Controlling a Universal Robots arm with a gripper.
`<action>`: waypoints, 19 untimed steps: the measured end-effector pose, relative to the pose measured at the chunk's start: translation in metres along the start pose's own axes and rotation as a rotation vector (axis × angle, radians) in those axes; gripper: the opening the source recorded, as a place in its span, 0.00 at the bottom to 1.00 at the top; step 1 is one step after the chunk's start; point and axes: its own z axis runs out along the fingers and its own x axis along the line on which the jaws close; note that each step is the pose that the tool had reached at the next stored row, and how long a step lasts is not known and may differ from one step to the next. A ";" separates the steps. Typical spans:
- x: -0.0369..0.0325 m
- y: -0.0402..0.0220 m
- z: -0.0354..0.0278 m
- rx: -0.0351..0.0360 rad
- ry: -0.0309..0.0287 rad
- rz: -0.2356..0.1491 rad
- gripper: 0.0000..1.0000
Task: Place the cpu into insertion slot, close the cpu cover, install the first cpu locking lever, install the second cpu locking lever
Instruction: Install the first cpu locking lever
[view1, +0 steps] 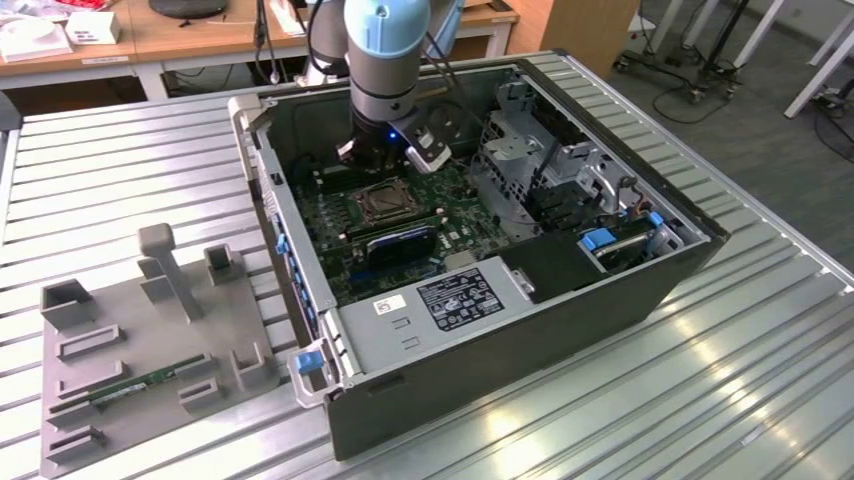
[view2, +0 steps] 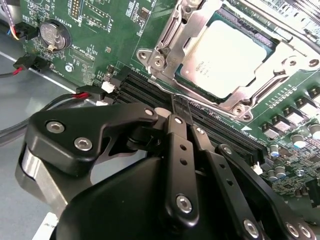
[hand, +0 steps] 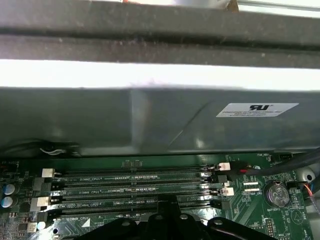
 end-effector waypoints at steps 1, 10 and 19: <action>0.0001 -0.0002 0.0004 0.0001 0.0000 0.000 0.11; 0.0005 -0.0015 0.0044 0.0016 -0.0001 0.000 0.11; 0.0009 -0.0027 0.0073 0.0024 0.0002 0.000 0.11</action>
